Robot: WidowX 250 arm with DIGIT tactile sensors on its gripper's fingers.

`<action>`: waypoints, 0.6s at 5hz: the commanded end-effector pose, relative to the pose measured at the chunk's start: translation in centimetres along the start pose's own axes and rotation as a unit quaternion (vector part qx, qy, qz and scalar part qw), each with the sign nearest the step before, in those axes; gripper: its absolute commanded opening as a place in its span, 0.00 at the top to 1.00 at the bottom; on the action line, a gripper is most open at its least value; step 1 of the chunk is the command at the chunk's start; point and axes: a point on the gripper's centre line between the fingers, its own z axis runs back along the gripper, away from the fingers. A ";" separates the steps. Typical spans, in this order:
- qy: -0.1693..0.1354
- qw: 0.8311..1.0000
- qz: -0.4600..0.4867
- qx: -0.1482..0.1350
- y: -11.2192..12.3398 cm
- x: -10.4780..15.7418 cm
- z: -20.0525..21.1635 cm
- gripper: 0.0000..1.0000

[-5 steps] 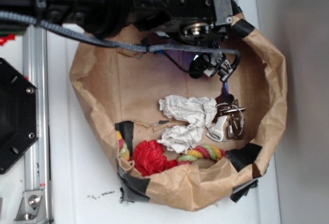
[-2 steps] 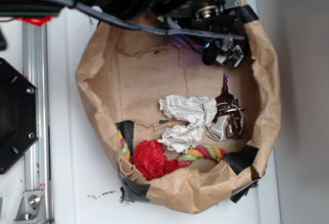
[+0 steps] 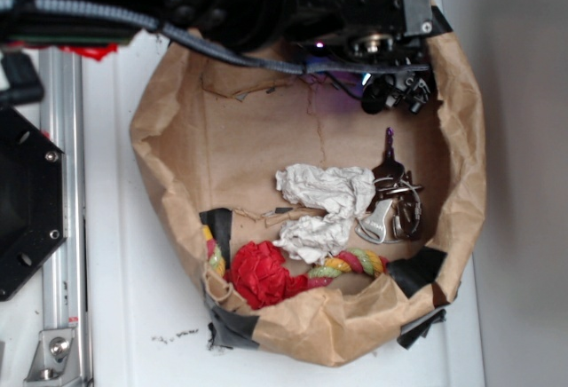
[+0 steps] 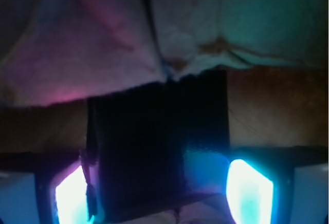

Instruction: Grab the black box.

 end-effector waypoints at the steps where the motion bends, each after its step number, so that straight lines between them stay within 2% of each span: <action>1: 0.028 0.999 -0.005 -0.017 0.7 -0.2 1.7 1.00; 2: 0.035 0.994 -0.087 -0.055 0.3 -3.0 6.0 1.00; 3: 0.089 0.977 -0.183 -0.065 0.0 -6.3 11.7 1.00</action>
